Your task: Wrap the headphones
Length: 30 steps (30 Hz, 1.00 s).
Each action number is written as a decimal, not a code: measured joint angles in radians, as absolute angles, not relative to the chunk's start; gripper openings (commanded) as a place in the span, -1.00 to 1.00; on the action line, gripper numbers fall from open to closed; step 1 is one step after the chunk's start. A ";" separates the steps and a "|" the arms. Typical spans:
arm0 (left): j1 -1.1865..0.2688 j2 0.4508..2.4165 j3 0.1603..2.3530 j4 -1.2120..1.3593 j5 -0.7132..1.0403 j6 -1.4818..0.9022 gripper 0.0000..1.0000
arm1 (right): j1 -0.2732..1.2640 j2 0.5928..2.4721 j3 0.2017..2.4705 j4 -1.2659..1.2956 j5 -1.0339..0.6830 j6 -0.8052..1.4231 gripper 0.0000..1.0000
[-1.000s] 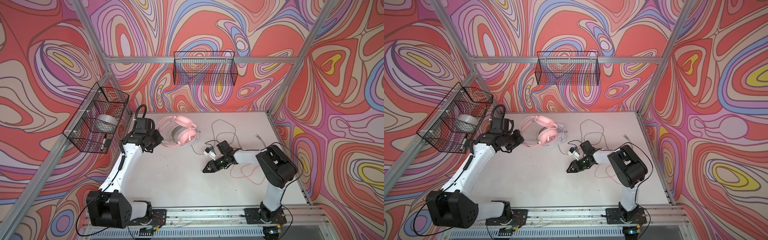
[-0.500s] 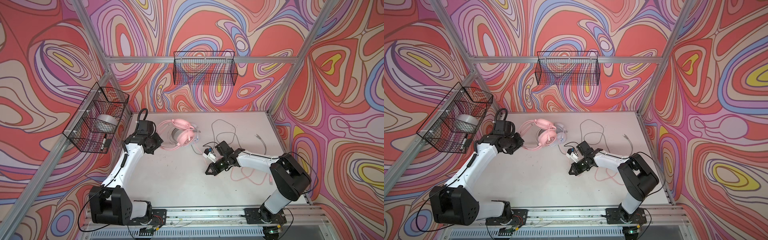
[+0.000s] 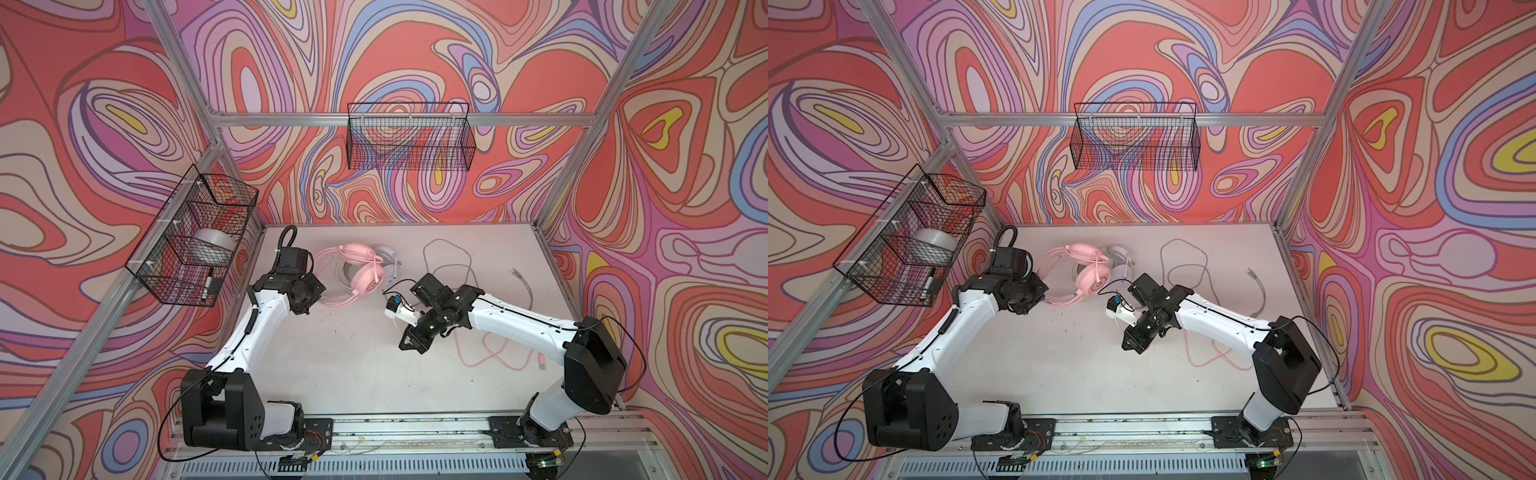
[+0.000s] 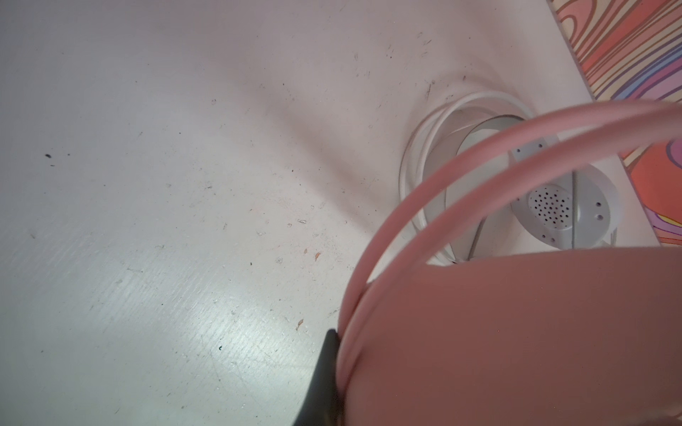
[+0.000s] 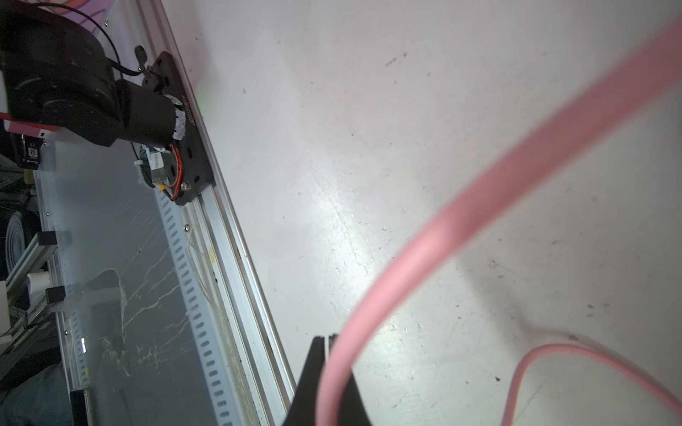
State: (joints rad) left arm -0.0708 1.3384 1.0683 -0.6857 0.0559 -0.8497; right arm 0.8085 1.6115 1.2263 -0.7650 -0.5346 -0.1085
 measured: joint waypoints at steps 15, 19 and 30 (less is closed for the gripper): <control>-0.087 1.339 1.064 -0.687 0.001 -0.850 -1.00 | 0.882 1.811 1.567 -0.986 -0.520 -0.313 -1.00; -0.093 1.348 1.065 -0.686 -0.007 -0.850 -1.00 | 0.898 1.864 1.631 -1.029 -0.527 -0.346 -1.00; -0.147 1.429 1.066 -0.688 -0.057 -0.835 -1.00 | 0.905 1.951 1.785 -1.123 -0.537 -0.427 -1.00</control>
State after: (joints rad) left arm -0.1467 1.4292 1.0664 -0.6884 -0.0570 -0.8352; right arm 0.9047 1.9514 1.7851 -1.1229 -0.5365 -0.4267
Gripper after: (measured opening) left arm 0.082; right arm 0.056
